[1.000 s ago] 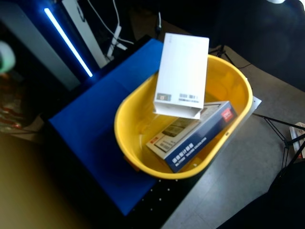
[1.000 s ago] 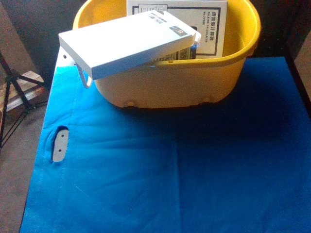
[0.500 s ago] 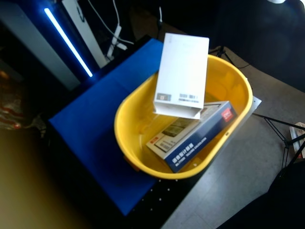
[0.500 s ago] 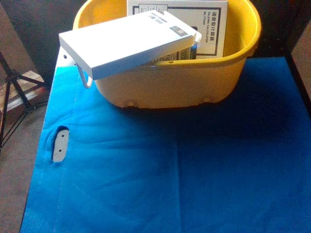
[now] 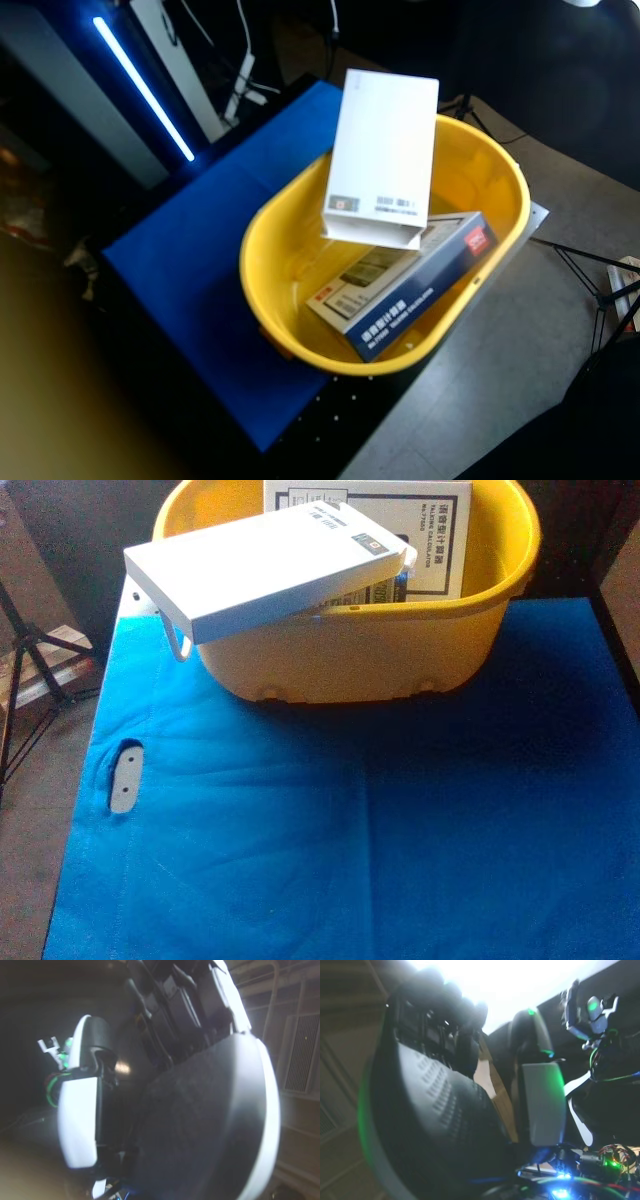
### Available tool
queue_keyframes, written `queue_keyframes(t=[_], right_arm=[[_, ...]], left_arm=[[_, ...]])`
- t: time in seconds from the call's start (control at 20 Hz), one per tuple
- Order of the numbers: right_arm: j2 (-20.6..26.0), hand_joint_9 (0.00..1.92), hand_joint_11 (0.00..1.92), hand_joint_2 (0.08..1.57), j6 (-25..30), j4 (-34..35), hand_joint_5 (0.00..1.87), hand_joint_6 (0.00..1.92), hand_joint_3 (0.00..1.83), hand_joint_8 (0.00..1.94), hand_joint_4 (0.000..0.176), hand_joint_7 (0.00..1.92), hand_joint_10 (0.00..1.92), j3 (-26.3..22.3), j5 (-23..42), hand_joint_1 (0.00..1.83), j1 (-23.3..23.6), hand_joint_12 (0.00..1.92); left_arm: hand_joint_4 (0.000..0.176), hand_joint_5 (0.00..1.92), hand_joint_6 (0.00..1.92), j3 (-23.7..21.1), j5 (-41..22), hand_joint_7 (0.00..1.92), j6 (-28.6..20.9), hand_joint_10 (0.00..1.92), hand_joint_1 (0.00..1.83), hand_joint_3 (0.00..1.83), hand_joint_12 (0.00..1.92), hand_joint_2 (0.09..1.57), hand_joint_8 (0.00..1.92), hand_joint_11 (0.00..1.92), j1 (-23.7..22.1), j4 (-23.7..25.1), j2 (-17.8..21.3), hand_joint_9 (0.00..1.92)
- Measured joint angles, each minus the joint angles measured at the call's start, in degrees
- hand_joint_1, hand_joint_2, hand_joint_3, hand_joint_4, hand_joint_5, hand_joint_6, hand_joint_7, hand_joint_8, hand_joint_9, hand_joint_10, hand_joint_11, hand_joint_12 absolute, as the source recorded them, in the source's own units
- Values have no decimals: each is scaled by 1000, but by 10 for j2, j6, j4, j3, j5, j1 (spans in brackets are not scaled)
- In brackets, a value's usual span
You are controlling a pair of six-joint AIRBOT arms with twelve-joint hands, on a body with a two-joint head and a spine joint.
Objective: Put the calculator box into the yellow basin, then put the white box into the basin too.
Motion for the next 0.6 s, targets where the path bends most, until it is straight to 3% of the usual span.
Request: queue_keyframes(t=[0.05, 0.1, 0.15, 0.2, 0.25, 0.3, 0.35, 0.4, 0.45, 0.55, 0.6], right_arm=[[1, 155, 37, 1355, 0, 2, 689, 1419, 0, 1819, 0, 414, 1671, 0, 21, 1108, -2, 1852], [1, 37, 0, 1256, 0, 2, 753, 1337, 0, 1434, 0, 255, 1547, 0, 35, 1071, -2, 1712], [0, 39, 0, 1211, 0, 2, 805, 1265, 0, 1447, 0, 248, 1676, -1, 45, 1070, -2, 1852], [-2, 106, 140, 1178, 0, 2, 856, 1195, 0, 1689, 0, 286, 1911, -1, 47, 1103, -2, 1918], [-7, 297, 350, 1257, 0, 4, 840, 1151, 6, 1759, 0, 495, 1921, -3, 50, 1159, -2, 1921], [-12, 321, 271, 1224, 0, 3, 796, 1273, 1, 1606, 0, 472, 1807, -4, 52, 1034, -3, 1921], [-17, 251, 202, 1267, 0, 0, 681, 1442, 6, 1540, 70, 337, 1754, -5, 57, 923, -7, 1921], [-19, 256, 138, 1182, 0, -7, 334, 1380, 0, 1374, 0, 286, 1606, -5, 59, 868, -10, 1866], [-21, 336, 237, 1133, 0, -8, 342, 1553, 0, 1330, 0, 369, 1452, -5, 59, 761, -10, 1687], [-24, 285, 251, 1149, 0, -4, 340, 1548, 1, 1381, 0, 330, 1526, -6, 63, 736, -10, 1762], [-27, 340, 285, 1186, 0, -2, 293, 1526, 3, 1334, 0, 400, 1518, -6, 67, 633, -9, 1773]], left_arm=[[0, 729, 35, -1, -14, 802, -2, 322, 732, 0, 1338, 1333, 3, 461, 19, 0, -2, 728], [0, 729, 34, -2, -30, 802, -8, 320, 732, 0, 1338, 1333, 3, 461, 45, -7, -5, 729], [0, 729, 33, -2, -48, 802, -20, 320, 732, 0, 1338, 1333, 3, 461, 75, -19, -9, 729], [0, 730, 32, -2, -61, 802, -35, 318, 732, 0, 1338, 1333, 3, 461, 95, -31, -9, 730], [0, 730, 31, -2, -82, 802, -52, 317, 732, 0, 1338, 1333, 3, 461, 120, -45, -9, 730], [0, 730, 31, -2, -98, 803, -57, 316, 732, 0, 1338, 1333, 3, 461, 132, -52, -9, 731], [0, 731, 30, -2, -117, 803, -57, 315, 732, 0, 1338, 1333, 2, 461, 140, -56, -9, 731], [0, 731, 29, -2, -130, 803, -57, 315, 732, 0, 1338, 1333, 2, 461, 142, -56, -10, 732], [0, 731, 29, -2, -139, 803, -58, 314, 732, 0, 1338, 1333, 2, 461, 142, -54, -13, 732], [0, 732, 28, -2, -142, 803, -58, 312, 732, 0, 1338, 1333, 2, 461, 146, -50, -21, 733], [0, 732, 27, -2, -139, 803, -59, 311, 732, 0, 1338, 1333, 2, 461, 151, -46, -24, 733]])
